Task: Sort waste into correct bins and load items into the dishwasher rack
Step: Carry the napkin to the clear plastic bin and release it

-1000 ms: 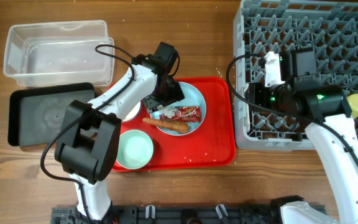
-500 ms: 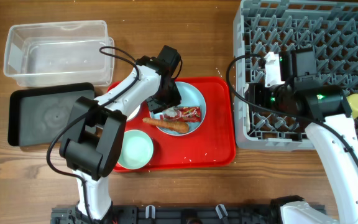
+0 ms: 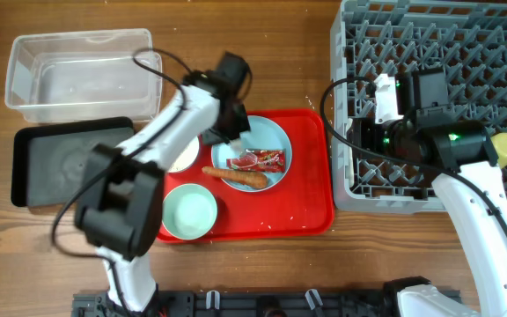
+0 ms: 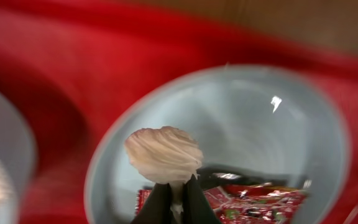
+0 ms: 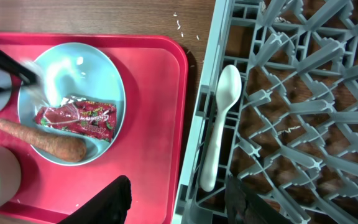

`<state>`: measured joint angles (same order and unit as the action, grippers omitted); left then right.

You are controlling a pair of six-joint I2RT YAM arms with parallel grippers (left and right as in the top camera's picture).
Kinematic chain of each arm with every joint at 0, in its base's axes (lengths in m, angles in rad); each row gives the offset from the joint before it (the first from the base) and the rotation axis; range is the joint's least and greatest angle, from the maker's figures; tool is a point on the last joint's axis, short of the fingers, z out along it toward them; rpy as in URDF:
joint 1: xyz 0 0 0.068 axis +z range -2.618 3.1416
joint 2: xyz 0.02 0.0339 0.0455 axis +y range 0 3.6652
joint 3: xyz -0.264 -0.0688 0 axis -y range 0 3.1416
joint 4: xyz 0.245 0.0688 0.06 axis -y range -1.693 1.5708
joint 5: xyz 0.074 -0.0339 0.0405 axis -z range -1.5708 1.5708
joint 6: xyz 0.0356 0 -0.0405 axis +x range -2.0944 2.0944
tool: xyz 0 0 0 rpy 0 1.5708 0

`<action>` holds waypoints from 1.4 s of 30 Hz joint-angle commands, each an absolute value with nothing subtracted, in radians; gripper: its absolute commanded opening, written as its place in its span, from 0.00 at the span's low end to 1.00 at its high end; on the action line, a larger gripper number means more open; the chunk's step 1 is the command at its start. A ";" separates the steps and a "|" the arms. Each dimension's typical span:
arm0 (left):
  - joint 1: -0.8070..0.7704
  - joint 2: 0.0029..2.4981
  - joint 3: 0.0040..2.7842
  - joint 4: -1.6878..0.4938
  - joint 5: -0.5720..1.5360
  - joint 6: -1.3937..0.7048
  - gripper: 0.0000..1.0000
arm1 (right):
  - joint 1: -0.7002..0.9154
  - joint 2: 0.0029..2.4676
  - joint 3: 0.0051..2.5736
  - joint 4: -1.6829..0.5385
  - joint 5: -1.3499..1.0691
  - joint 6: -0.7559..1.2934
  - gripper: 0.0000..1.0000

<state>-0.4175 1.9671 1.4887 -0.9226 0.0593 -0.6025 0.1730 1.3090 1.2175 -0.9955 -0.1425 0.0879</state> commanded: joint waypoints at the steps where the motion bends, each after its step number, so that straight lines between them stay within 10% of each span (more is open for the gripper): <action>1: -0.312 1.802 1.559 -0.885 -0.065 -0.500 0.04 | 0.172 1.317 1.222 -0.997 -0.162 0.079 0.51; 11: 0.051 1.801 1.559 -0.565 -0.114 -0.474 0.06 | 0.172 1.317 1.222 -1.007 -0.162 0.082 0.51; 16: 0.111 1.848 1.559 -0.506 -0.114 -0.474 0.55 | 0.172 1.317 1.222 -1.007 -0.162 0.082 0.51; 34: 0.093 1.814 1.559 -0.524 -0.016 -0.474 0.72 | 0.172 1.317 1.222 -1.029 -0.158 0.081 0.51; 42: -0.023 1.814 1.559 -0.812 0.333 -0.479 0.86 | 0.172 1.317 1.222 -1.015 -0.158 0.081 0.51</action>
<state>0.0586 1.8400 1.5539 -0.7265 0.2096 -0.4820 0.1730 1.3090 1.2175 -1.0195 -0.1425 0.0879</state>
